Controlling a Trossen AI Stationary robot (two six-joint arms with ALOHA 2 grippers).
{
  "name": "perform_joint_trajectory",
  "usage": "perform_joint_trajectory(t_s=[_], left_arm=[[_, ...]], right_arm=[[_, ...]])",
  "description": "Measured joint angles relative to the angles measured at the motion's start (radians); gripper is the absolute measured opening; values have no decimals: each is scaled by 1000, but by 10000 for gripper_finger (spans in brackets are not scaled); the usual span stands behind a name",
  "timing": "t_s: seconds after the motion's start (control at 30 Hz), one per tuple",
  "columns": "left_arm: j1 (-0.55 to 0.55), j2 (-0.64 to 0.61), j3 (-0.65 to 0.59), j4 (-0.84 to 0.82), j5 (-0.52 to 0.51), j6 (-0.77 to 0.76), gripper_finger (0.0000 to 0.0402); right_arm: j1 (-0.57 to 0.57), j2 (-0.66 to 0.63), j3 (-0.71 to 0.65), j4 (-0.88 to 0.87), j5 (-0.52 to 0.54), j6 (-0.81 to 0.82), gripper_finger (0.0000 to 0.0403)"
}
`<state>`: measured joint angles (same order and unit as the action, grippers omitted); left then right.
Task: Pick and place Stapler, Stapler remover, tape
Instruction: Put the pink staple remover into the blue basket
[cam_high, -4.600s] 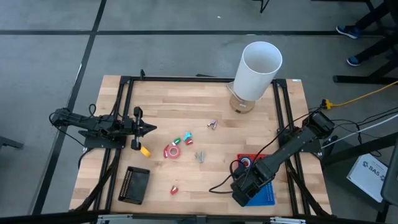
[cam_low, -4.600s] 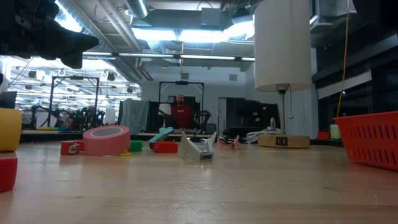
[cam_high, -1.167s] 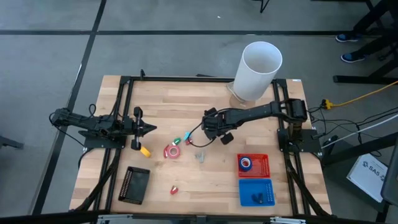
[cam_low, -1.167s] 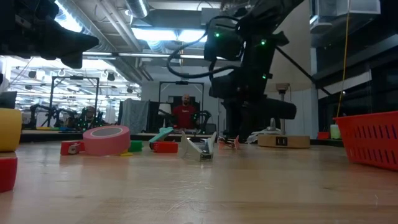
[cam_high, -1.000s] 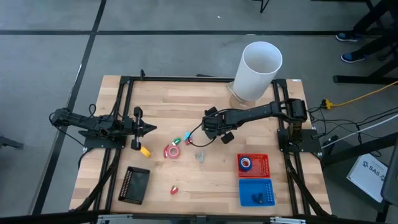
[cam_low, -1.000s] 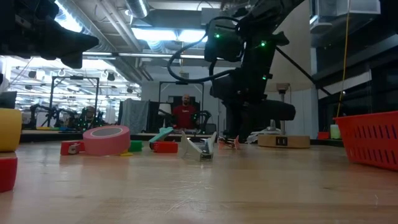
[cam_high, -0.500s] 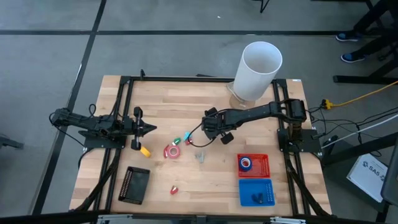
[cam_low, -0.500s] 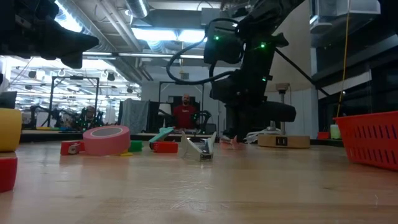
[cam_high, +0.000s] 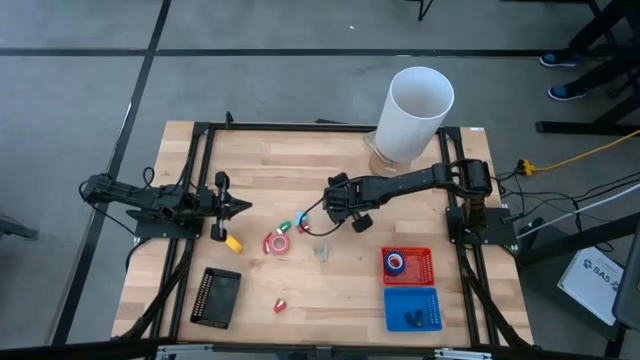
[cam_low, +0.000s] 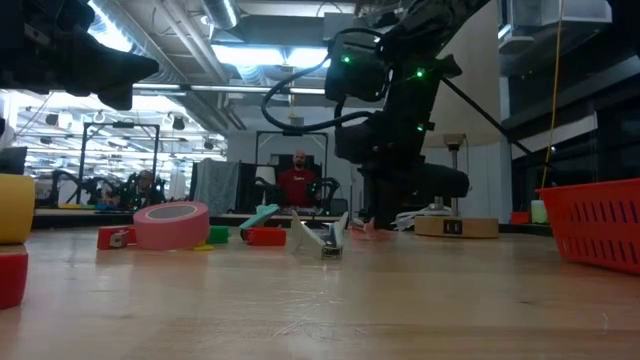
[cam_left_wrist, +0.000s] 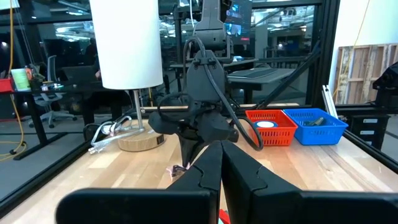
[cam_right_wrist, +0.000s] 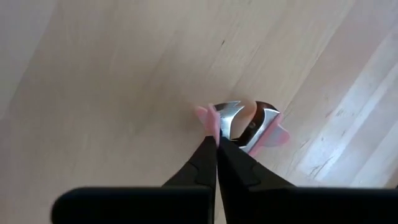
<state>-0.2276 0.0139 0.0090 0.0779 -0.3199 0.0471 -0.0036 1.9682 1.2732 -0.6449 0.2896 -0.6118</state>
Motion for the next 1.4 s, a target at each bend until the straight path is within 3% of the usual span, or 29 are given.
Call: perform_joint_trajectory(t_s=[0.13,0.33,0.53,0.77,0.97,1.2,1.4], left_arm=[[0,0,0,0,0,0,4],[0,0,0,0,0,0,4],[0,0,0,0,0,0,4],[0,0,0,0,0,0,4],[0,0,0,0,0,0,4],[0,0,0,0,0,0,4],[0,0,0,0,0,0,4]], right_arm=[[9,0,8,-2,-9,54,4],[42,1,50,-6,-137,152,2],[88,-5,78,-28,-194,222,1],[152,-45,79,-85,-241,323,0],[201,-115,79,-94,-345,434,0],[293,-189,79,-86,-376,592,0],[394,-268,80,-84,-399,821,0]])
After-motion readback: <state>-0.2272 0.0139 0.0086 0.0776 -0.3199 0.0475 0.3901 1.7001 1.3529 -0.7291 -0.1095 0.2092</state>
